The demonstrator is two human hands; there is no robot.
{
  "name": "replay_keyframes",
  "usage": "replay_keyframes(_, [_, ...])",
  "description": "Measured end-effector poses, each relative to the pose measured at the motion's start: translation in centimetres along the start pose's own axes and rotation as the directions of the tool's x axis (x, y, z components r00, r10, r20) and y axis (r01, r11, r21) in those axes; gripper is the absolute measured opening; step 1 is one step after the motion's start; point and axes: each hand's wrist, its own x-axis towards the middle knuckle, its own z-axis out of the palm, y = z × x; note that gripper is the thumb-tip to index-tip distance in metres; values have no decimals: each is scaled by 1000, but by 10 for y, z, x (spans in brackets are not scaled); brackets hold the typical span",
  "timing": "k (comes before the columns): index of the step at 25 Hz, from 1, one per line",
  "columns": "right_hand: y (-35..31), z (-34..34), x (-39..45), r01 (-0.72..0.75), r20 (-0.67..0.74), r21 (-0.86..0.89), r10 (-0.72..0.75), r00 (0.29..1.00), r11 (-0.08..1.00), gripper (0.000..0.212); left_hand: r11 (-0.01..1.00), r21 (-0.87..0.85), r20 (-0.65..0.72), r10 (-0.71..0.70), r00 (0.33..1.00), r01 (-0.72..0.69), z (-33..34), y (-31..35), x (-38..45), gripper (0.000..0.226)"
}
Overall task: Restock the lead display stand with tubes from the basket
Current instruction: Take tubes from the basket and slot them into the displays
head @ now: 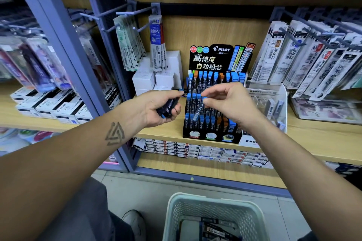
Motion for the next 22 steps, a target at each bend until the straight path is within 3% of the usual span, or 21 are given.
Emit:
replay_keyframes(3, [4, 13, 0, 65, 12, -237, -64, 998, 969, 19, 998, 57, 30, 19, 999, -20, -3, 2, -3, 24])
replay_keyframes(10, [12, 31, -7, 173, 56, -529, -169, 984, 831, 10, 997, 59, 61, 41, 997, -44, -1, 0, -4, 23])
replay_keyframes(17, [26, 38, -10, 291, 201, -673, -210, 957, 680, 2, 993, 105, 61, 54, 997, -60, 2, -2, -4, 24])
replay_keyframes(18, [26, 36, -9, 276, 189, -672, -202, 961, 687, 6, 991, 118, 64, 53, 996, -61, 3, -3, -3, 23])
replay_keyframes(20, [21, 30, -7, 211, 99, -556, -187, 977, 804, 10, 990, 130, 74, 41, 996, -50, 8, -5, -3, 24])
replay_keyframes(22, [9, 25, -7, 103, -4, -258, -107, 994, 961, 8, 989, 140, 81, 27, 996, -39, 12, -7, -3, 31])
